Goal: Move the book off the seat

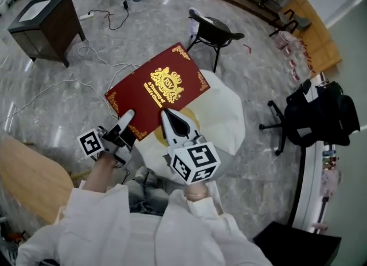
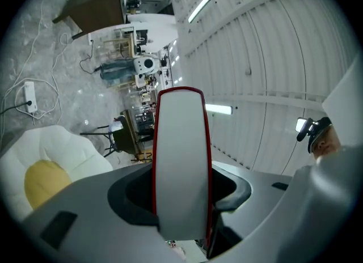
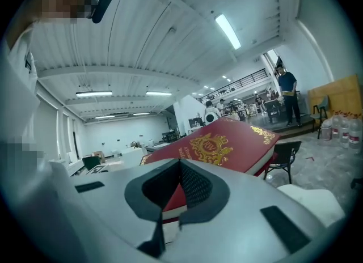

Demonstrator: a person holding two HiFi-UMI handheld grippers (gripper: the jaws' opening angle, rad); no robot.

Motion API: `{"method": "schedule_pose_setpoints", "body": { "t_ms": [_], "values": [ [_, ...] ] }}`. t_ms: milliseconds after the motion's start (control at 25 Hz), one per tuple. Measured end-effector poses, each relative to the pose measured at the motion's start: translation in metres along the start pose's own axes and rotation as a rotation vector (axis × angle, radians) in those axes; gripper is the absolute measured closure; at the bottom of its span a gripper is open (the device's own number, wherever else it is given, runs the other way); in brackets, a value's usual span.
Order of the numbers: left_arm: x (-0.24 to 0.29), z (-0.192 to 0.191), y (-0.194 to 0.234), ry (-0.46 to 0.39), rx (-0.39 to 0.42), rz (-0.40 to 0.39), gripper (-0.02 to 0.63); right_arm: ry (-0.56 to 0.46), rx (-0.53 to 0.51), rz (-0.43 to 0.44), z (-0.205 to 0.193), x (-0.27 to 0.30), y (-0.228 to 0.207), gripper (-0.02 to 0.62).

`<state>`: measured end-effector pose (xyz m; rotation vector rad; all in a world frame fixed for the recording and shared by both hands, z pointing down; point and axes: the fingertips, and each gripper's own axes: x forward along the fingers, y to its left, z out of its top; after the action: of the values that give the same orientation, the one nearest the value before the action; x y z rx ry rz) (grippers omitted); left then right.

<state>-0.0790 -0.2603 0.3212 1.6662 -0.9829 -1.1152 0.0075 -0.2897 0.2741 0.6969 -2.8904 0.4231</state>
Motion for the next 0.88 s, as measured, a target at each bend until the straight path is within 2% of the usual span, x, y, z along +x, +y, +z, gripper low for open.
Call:
{"method": "schedule_pose_setpoints", "body": {
  "t_ms": [240,400,600,680,800,880],
  "values": [
    [-0.031,0.0,-0.022,-0.104,0.024,0.014,0.365,0.012,-0.01,0.099,0.003,0.0,0.022,0.584],
    [-0.052,0.006,-0.032,-0.169,0.09,0.047,0.365,0.005,-0.015,0.176,0.007,0.003,0.038,0.584],
    [-0.139,0.052,-0.032,-0.292,0.102,0.06,0.365,0.04,-0.06,0.294,-0.023,0.044,0.125,0.584],
    [-0.17,0.064,-0.039,-0.333,0.123,0.07,0.365,0.048,-0.072,0.336,-0.028,0.05,0.155,0.584],
    [-0.234,0.103,-0.054,-0.402,0.148,0.066,0.365,0.057,-0.101,0.396,-0.034,0.074,0.225,0.584],
    [-0.267,0.121,-0.059,-0.457,0.15,0.064,0.365,0.065,-0.118,0.431,-0.039,0.086,0.257,0.584]
  ]
}}
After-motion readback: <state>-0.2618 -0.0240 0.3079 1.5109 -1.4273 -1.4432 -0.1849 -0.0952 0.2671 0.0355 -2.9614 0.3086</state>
